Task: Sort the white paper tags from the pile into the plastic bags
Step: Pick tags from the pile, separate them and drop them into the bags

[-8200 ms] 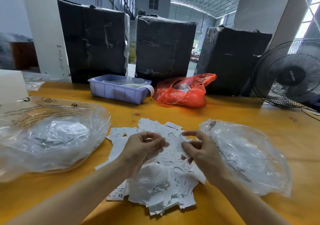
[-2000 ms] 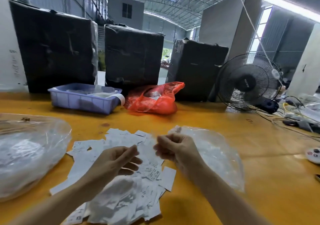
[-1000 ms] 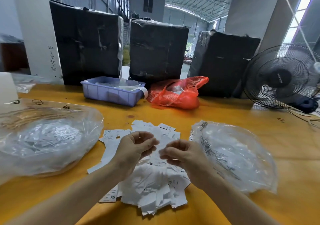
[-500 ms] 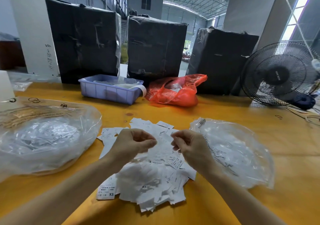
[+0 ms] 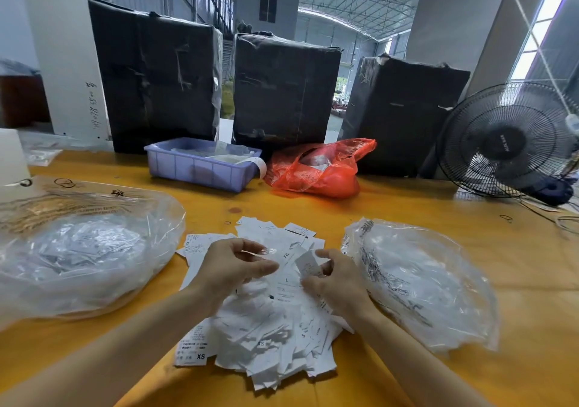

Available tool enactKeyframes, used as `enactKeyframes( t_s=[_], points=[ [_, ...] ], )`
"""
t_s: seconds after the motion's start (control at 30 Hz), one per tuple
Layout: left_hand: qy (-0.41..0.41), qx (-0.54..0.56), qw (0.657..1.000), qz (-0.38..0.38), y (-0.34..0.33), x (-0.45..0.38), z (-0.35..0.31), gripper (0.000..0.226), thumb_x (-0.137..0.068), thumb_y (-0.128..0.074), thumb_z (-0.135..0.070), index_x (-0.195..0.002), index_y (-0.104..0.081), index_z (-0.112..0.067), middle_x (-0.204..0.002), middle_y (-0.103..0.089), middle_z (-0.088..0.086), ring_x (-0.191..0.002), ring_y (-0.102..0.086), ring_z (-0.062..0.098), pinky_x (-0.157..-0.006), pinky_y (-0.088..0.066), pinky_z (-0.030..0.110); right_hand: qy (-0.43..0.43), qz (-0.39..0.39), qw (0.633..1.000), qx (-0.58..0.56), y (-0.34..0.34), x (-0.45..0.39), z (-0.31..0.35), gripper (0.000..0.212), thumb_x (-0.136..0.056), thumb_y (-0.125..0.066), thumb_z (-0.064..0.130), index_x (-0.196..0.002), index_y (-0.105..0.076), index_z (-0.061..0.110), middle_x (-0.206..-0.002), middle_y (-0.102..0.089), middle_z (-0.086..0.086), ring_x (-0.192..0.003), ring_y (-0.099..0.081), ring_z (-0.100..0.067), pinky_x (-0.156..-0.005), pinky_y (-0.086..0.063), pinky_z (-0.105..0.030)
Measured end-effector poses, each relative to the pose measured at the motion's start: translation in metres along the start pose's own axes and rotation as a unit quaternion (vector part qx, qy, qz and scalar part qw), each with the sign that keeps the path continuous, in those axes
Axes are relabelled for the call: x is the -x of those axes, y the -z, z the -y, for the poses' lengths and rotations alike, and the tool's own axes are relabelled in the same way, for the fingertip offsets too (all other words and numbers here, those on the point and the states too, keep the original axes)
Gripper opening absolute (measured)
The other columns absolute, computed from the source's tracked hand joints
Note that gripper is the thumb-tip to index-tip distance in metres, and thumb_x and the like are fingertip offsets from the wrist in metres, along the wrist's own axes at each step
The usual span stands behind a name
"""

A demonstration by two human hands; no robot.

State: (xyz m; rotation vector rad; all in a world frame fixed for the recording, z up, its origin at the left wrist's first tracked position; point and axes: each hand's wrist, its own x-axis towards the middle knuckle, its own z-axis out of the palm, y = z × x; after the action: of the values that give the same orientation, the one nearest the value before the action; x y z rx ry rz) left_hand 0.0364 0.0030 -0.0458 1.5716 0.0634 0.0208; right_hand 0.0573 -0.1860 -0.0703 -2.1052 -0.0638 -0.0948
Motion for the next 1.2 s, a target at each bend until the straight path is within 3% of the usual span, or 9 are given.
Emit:
enactKeyframes(
  t_s=[0.17,0.3,0.47,0.6,0.7,0.83,1.0,1.1,1.2],
  points=[
    [0.013,0.026,0.999,0.019,-0.005,0.006,-0.005,0.026,-0.066,-0.078,0.007,-0.085,-0.069,-0.008,-0.070,-0.070,0.001,-0.049,-0.060,0.001,-0.046,-0.043,0.014,0.057,-0.044,0.997,0.014,0.005,0.002,0.001,0.005,-0.086,-0.069,0.018,-0.089,-0.069,0.015,-0.075,-0.065,0.005,-0.064,-0.059,-0.005,-0.056,-0.043,-0.015],
    [0.024,0.032,0.999,0.034,-0.006,0.007,-0.007,0.017,-0.069,-0.077,0.003,-0.078,-0.071,-0.010,-0.070,-0.066,0.004,-0.048,-0.053,0.004,-0.050,-0.040,0.015,0.080,-0.051,0.993,0.067,0.007,0.004,0.003,0.014,-0.087,-0.066,0.026,-0.079,-0.069,0.015,-0.072,-0.061,0.009,-0.057,-0.052,0.002,-0.049,-0.036,-0.008],
    [0.033,0.080,0.995,0.048,-0.006,0.008,-0.006,0.009,-0.072,-0.075,-0.011,-0.076,-0.071,-0.004,-0.069,-0.071,0.006,-0.049,-0.054,0.006,-0.046,-0.042,0.013,0.099,0.004,0.982,0.163,0.002,0.007,0.003,0.048,-0.070,-0.077,0.048,-0.090,-0.068,0.005,-0.085,-0.064,-0.008,-0.073,-0.053,-0.012,-0.072,-0.048,-0.037],
    [0.040,0.092,0.994,0.053,-0.006,0.008,-0.007,0.014,-0.081,-0.069,-0.017,-0.078,-0.072,-0.004,-0.077,-0.075,0.008,-0.054,-0.063,0.008,-0.049,-0.048,0.014,0.086,0.023,0.981,0.171,0.002,0.007,0.002,0.041,-0.068,-0.081,0.042,-0.098,-0.068,0.017,-0.078,-0.059,0.009,-0.068,-0.053,-0.002,-0.061,-0.043,-0.017],
    [0.043,0.094,0.993,0.050,-0.006,0.008,-0.007,0.010,-0.082,-0.067,-0.011,-0.081,-0.071,-0.002,-0.075,-0.074,0.009,-0.054,-0.065,0.009,-0.048,-0.049,0.014,0.080,0.032,0.985,0.150,0.002,0.009,0.003,0.034,-0.070,-0.081,0.039,-0.092,-0.069,0.015,-0.076,-0.063,0.006,-0.067,-0.055,-0.004,-0.060,-0.045,-0.022],
    [0.040,0.100,0.993,0.045,-0.006,0.007,-0.006,0.006,-0.081,-0.068,-0.007,-0.083,-0.070,-0.001,-0.076,-0.074,0.011,-0.055,-0.067,0.011,-0.051,-0.052,0.016,0.069,0.070,0.971,0.219,0.003,0.011,0.009,0.061,-0.059,-0.083,0.053,-0.103,-0.063,0.016,-0.089,-0.062,0.005,-0.080,-0.056,-0.008,-0.068,-0.045,-0.024],
    [0.030,0.083,0.995,0.051,-0.004,0.006,-0.004,0.004,-0.080,-0.069,-0.006,-0.083,-0.070,-0.002,-0.079,-0.074,0.011,-0.058,-0.067,0.011,-0.054,-0.053,0.016,0.045,0.071,0.983,0.162,0.000,0.013,0.012,0.041,-0.061,-0.088,0.031,-0.087,-0.064,0.009,-0.085,-0.069,-0.007,-0.079,-0.065,-0.021,-0.070,-0.052,-0.036],
    [0.017,0.069,0.996,0.062,-0.004,0.007,-0.004,0.008,-0.074,-0.074,-0.008,-0.079,-0.070,-0.002,-0.079,-0.075,0.010,-0.055,-0.064,0.008,-0.053,-0.050,0.015,0.041,0.056,0.990,0.122,0.004,0.014,0.010,0.029,-0.064,-0.087,0.024,-0.080,-0.064,0.016,-0.071,-0.062,0.008,-0.067,-0.060,-0.009,-0.059,-0.048,-0.024],
    [0.010,0.069,0.995,0.067,-0.004,0.009,-0.005,0.021,-0.061,-0.078,-0.015,-0.075,-0.070,-0.001,-0.076,-0.073,0.011,-0.047,-0.056,0.007,-0.049,-0.046,0.015,0.070,0.032,0.990,0.120,0.007,0.015,0.008,0.017,-0.078,-0.076,0.025,-0.072,-0.068,0.011,-0.065,-0.064,0.001,-0.057,-0.053,-0.008,-0.053,-0.042,-0.022]
  ],
)
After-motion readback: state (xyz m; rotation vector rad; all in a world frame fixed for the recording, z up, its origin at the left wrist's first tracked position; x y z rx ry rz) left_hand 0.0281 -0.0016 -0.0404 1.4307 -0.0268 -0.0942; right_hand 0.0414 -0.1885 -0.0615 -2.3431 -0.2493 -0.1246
